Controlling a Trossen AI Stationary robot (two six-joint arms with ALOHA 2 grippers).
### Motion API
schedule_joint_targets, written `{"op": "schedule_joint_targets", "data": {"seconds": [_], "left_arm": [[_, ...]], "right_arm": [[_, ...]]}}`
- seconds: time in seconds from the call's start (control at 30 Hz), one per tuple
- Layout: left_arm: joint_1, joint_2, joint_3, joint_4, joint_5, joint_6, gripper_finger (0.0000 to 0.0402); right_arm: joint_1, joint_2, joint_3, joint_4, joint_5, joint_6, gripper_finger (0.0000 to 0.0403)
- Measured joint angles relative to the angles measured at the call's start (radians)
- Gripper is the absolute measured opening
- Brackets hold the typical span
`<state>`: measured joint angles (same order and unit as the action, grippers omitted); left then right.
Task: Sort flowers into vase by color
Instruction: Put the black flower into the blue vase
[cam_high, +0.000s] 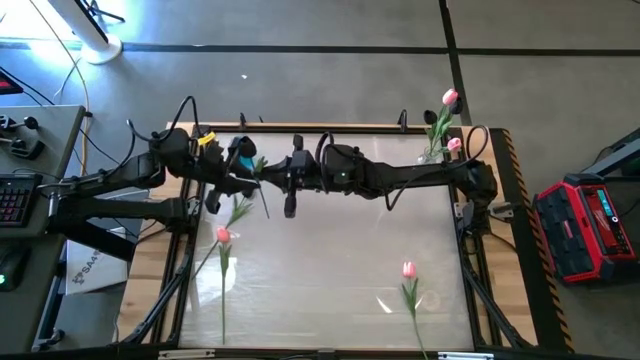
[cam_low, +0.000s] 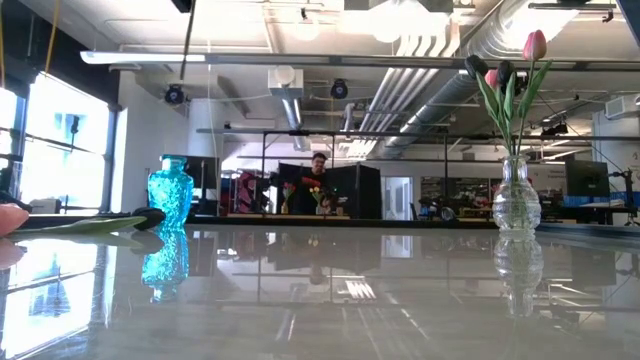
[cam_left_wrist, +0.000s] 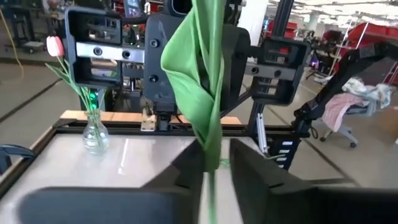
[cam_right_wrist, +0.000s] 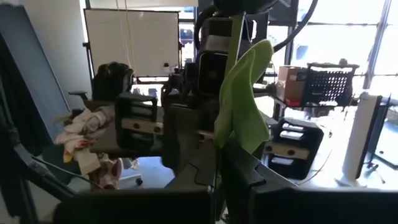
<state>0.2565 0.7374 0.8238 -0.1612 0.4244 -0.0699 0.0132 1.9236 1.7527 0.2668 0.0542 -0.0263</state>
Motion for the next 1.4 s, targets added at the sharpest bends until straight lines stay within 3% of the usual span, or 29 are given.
{"op": "schedule_joint_targets", "data": {"seconds": [0.1, 0.2, 0.3, 0.47, 0.67, 1.03, 1.4], "left_arm": [[0.000, 0.005, 0.000, -0.001, 0.008, 0.047, 0.0014], [0.000, 0.005, 0.000, -0.005, -0.018, 0.056, 0.0010], [0.000, -0.002, 0.000, -0.037, -0.116, 0.092, 0.0005], [0.048, -0.025, 0.000, -0.085, -0.373, 0.111, 0.0003], [0.206, -0.031, 0.000, -0.095, -0.467, 0.171, 0.0001], [0.545, 0.007, -0.042, -0.005, -0.367, 0.201, 0.0001], [0.755, 0.056, -0.041, -0.033, -0.278, 0.194, 0.0001]], "right_arm": [[0.000, 0.000, 0.000, 0.000, 0.001, 0.055, 0.0003], [-0.001, 0.000, 0.000, -0.001, 0.017, 0.080, 0.0020], [-0.002, 0.000, 0.000, 0.000, 0.032, 0.082, 0.0054], [-0.003, -0.005, 0.000, -0.017, 0.117, 0.183, 0.0124], [-0.001, -0.034, 0.000, -0.114, 0.119, 0.344, 0.0176], [0.002, -0.038, 0.000, -0.247, 0.129, 0.367, 0.0181], [-0.014, -0.039, 0.000, -0.304, 0.130, 0.361, 0.0181]]}}
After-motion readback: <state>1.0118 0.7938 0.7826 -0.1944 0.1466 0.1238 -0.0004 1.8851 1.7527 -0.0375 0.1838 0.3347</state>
